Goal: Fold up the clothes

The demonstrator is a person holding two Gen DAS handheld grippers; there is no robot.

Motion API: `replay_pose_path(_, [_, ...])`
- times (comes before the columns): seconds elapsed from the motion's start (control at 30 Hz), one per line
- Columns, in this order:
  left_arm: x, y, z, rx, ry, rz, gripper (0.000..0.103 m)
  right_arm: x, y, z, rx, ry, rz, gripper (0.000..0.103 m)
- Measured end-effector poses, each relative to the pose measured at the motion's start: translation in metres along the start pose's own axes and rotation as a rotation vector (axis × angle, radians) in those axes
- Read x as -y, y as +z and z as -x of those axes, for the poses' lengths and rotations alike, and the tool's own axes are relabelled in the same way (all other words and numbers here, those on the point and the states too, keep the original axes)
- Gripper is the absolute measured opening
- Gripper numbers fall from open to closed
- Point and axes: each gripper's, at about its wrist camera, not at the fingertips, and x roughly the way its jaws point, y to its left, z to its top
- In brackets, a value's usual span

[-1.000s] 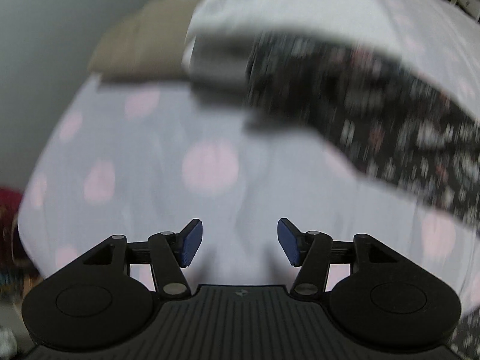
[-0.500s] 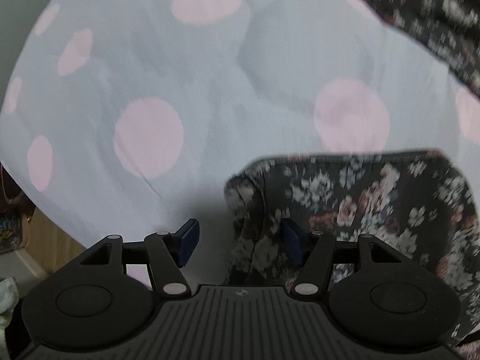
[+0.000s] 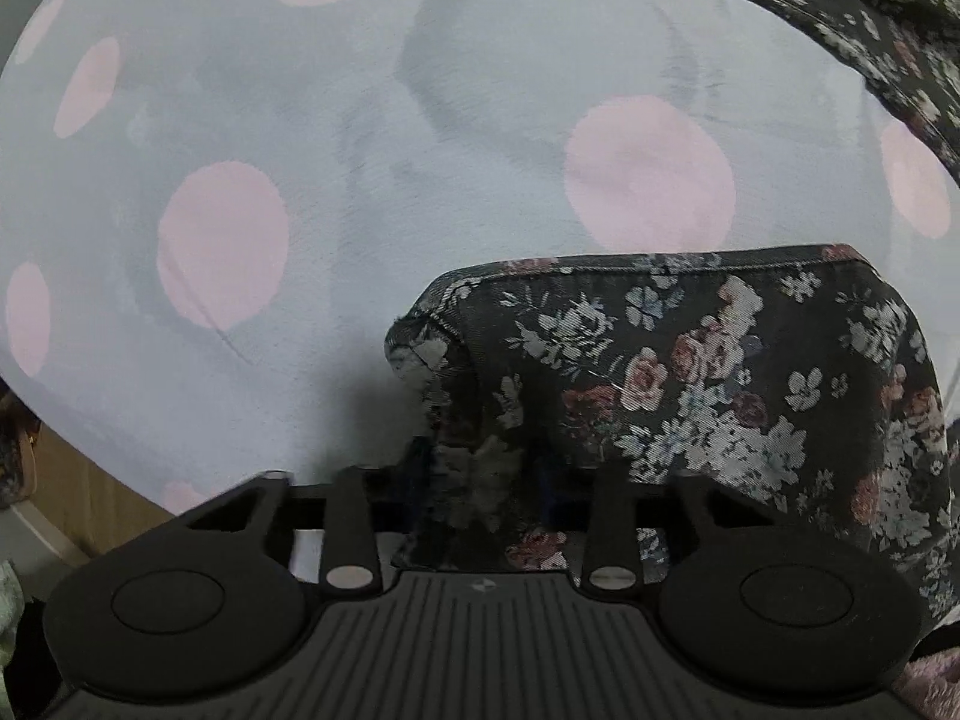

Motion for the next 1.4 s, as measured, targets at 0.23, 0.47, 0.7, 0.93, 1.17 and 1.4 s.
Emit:
replay_pose_path(0.23, [0.003, -0.007, 0.036, 0.107, 0.017, -0.035, 0.011, 0.008, -0.011, 0.044, 0.093, -0.068, 0.023, 0.000])
replay_pose_path(0.47, [-0.031, -0.011, 0.084, 0.175, 0.146, 0.004, 0.010, 0.046, -0.010, 0.078, 0.111, -0.083, -0.031, 0.000])
replay_pose_path(0.7, [-0.071, -0.008, 0.104, 0.196, 0.170, 0.097, 0.010, 0.020, -0.008, 0.050, 0.061, -0.002, -0.039, 0.030])
replay_pose_path(0.93, [-0.066, 0.008, 0.091, 0.198, 0.196, 0.096, 0.010, -0.003, 0.002, 0.004, -0.068, -0.007, -0.028, 0.043])
replay_pose_path(1.17, [-0.062, 0.008, 0.089, 0.205, 0.206, 0.102, 0.010, -0.011, -0.001, -0.003, -0.089, -0.010, 0.008, 0.014])
replay_pose_path(1.4, [-0.054, 0.009, 0.086, 0.183, 0.214, 0.063, 0.010, -0.003, -0.011, 0.043, -0.021, -0.047, 0.100, 0.001])
